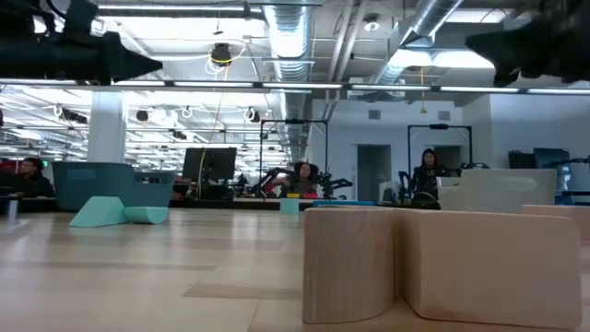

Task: Sort & place blocks by color
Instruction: Put the top right blue block into the blue bin

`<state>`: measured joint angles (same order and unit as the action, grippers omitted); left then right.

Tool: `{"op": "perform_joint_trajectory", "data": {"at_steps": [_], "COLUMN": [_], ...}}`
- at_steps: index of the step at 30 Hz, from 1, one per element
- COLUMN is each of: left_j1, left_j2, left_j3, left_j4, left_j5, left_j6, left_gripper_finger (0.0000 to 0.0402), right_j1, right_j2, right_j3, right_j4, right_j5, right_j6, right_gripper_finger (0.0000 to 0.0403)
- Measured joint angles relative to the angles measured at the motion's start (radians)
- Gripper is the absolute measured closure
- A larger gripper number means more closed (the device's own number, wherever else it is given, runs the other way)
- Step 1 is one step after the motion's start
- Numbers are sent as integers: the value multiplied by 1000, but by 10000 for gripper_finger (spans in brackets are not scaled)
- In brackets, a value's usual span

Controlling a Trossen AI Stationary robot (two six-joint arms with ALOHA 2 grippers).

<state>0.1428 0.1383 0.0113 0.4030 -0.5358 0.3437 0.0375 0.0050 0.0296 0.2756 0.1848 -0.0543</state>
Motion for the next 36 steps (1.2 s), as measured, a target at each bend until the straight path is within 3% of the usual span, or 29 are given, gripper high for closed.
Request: {"op": "perform_joint_trajectory", "data": {"at_steps": [2,7,11,15,19,24,29,36], "left_j1": [35,95,109,109,109,109,109,109], "left_j2": [18,81,143,193,227,254,284,322], "left_j3": [0,-1,-1,-2,-2,-3,-3,1], "left_j4": [-3,0,14,104,156,165,249,326], "left_j5": [42,139,139,142,183,151,109,103], "left_j6": [-18,-32,-27,-113,-125,-121,-45,23], "left_gripper_finger": [401,401,401,401,401,400,385,349], "right_j1": [0,-1,6,48,100,121,111,50], "right_j2": [-2,-2,28,159,307,449,559,650], "right_j3": [-1,0,1,-1,25,113,187,192], "right_j4": [37,97,-58,-203,-217,-224,-199,28], "right_j5": [0,34,114,258,360,432,439,495], "right_j6": [158,344,602,812,888,843,639,382], "right_gripper_finger": [369,370,380,394,392,386,385,359]}}
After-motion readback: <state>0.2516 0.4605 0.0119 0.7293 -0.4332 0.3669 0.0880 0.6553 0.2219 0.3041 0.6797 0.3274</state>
